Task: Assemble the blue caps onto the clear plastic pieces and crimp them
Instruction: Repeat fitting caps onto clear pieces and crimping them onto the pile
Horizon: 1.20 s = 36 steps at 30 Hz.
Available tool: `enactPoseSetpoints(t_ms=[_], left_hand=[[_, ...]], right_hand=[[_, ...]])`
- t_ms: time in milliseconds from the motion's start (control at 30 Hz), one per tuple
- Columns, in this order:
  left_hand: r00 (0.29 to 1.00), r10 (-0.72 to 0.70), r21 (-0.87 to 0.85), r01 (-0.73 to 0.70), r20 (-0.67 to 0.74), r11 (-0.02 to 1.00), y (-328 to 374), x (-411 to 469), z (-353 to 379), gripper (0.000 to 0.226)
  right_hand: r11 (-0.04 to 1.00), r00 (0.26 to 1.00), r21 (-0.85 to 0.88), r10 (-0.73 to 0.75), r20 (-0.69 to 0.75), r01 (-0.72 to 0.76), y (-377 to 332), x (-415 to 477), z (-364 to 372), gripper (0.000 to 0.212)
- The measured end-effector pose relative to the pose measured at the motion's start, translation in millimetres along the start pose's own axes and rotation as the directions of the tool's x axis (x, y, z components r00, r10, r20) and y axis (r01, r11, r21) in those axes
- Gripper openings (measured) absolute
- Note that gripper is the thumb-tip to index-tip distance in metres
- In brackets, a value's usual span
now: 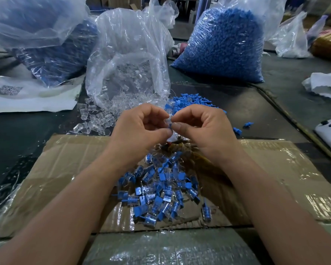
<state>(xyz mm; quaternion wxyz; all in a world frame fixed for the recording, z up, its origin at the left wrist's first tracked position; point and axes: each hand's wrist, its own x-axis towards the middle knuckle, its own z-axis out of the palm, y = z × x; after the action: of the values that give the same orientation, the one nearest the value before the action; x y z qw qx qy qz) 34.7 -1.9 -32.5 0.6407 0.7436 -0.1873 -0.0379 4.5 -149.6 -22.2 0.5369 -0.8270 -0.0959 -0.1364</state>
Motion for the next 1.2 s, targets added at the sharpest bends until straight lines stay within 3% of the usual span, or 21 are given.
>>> enactPoseSetpoints(t_ms=[200, 500, 667, 833, 1000, 1200], left_hand=[[0.997, 0.044, 0.077, -0.04, -0.058, 0.996, 3.4, -1.4, -0.3, 0.027], [0.994, 0.047, 0.096, -0.038, -0.094, 0.995, 4.2, -1.6, 0.5, 0.028], [0.995, 0.04, 0.111, -0.029, -0.093, 0.993, 2.8, -1.8, 1.6, 0.027], [0.997, -0.073, -0.109, 0.069, -0.035, 0.992, 2.2, -0.2, -0.8, 0.017], [0.996, -0.081, -0.105, 0.076, -0.047, 0.992, 2.8, 0.6, -0.7, 0.02], [0.995, -0.097, -0.118, 0.094, -0.02, 0.989, 6.3, -0.6, -1.0, 0.018]], right_hand=[[0.995, 0.998, 0.072, 0.063, 0.02, -0.065, -2.7, -1.6, 2.0, 0.009], [0.985, 0.997, 0.162, 0.063, -0.048, -0.054, -2.4, -3.2, 10.1, 0.01], [0.997, 0.995, 0.069, 0.043, -0.093, -0.037, -1.5, -3.2, 13.3, 0.01], [0.992, 0.988, -0.119, 0.014, -0.155, -0.032, 1.2, -2.5, 12.1, 0.006], [0.963, 0.981, -0.269, -0.07, -0.181, 0.019, 1.7, -2.7, 15.4, 0.01], [0.974, 0.986, -0.223, -0.069, -0.15, 0.034, 1.5, -3.0, 14.8, 0.01]])
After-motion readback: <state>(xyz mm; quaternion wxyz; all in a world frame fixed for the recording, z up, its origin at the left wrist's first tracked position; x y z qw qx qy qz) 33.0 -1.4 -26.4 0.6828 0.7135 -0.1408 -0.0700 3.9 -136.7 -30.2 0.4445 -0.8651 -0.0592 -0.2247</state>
